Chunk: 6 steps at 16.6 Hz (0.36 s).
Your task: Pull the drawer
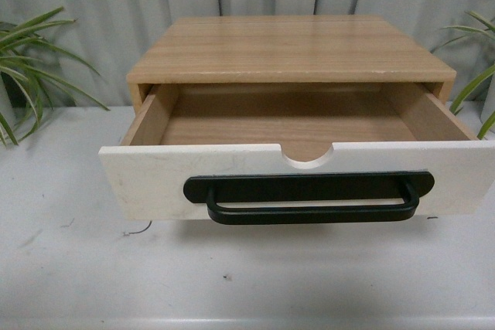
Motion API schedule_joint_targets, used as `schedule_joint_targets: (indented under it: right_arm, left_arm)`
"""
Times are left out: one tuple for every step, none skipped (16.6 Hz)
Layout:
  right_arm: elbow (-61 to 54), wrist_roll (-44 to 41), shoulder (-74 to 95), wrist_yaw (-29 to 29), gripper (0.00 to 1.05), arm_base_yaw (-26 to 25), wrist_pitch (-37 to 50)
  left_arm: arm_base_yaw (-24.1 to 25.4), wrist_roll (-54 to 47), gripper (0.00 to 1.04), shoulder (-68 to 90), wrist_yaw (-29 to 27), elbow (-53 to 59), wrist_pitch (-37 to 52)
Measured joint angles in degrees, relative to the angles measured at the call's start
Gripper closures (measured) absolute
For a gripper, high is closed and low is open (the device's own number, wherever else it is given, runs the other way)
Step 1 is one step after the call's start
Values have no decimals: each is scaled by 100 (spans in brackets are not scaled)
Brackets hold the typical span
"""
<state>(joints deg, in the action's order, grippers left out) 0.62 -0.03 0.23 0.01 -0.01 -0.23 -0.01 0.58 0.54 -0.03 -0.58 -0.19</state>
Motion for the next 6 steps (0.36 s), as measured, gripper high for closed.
schedule_joint_targets:
  right_arm:
    - [0, 0, 0, 0, 6, 0, 2]
    - [0, 0, 0, -2, 6, 0, 2]
    - [0, 0, 0, -2, 6, 0, 2]
    - [0, 0, 0, 0, 6, 0, 2]
    - [0, 0, 0, 0, 6, 0, 2]
    - [0, 0, 0, 0, 6, 0, 2]
  left_arm:
    - [0, 0, 7, 0, 0, 0, 0]
    - [0, 0, 7, 0, 0, 0, 0]
    - [0, 0, 7, 0, 0, 0, 0]
    - [0, 0, 7, 0, 0, 0, 0]
    - [0, 0, 7, 0, 0, 0, 0]
    - [0, 0, 7, 0, -2, 0, 0]
